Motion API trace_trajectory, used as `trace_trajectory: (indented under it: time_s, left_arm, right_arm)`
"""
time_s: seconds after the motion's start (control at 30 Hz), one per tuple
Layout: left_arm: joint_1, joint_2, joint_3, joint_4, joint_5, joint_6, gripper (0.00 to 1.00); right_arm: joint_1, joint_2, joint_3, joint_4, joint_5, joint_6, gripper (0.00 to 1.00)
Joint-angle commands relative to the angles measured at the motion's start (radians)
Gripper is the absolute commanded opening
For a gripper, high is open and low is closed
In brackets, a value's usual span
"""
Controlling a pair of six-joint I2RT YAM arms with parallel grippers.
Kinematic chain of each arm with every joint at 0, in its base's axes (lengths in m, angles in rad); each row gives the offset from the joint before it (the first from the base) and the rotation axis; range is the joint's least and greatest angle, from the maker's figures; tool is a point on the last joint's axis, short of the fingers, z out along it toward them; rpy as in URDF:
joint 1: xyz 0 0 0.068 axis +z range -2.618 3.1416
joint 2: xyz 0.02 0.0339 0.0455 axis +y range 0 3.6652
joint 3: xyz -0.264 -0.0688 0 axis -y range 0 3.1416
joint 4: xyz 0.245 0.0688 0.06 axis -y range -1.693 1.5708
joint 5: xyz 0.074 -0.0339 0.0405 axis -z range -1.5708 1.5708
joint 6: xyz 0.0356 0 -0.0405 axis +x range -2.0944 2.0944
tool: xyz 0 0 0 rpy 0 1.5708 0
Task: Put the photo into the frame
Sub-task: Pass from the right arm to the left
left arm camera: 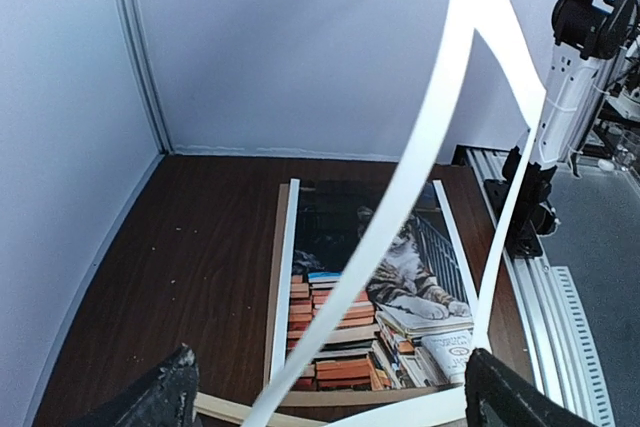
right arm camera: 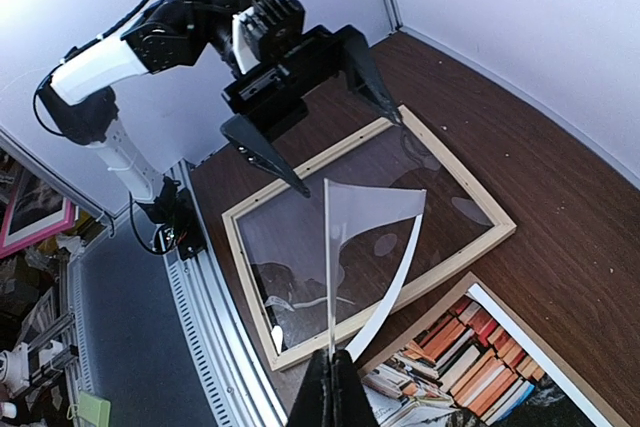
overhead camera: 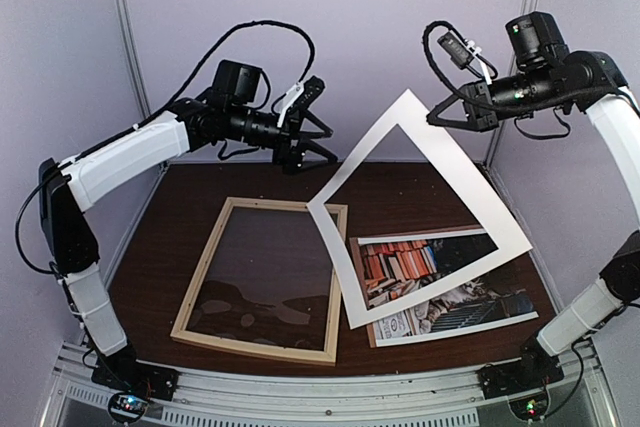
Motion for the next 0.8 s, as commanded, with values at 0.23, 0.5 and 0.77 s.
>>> trace_trajectory:
  time_s: [0.23,0.5,0.77]
  left_arm:
    - [-0.001,0.138,0.12,-0.115,0.279,0.167,0.89]
    - [-0.001,0.211,0.175,-0.138,0.323,0.177,0.77]
    - [-0.001,0.222,0.183,-0.182,0.338,0.179,0.56]
  right_arm:
    - [0.042,-0.014,0.033,-0.027,-0.052,0.005,0.0]
    - [0.042,-0.006,0.053,-0.048,-0.039,-0.001,0.0]
    - [0.04,0.004,0.064,-0.077,0.014,-0.017,0.0]
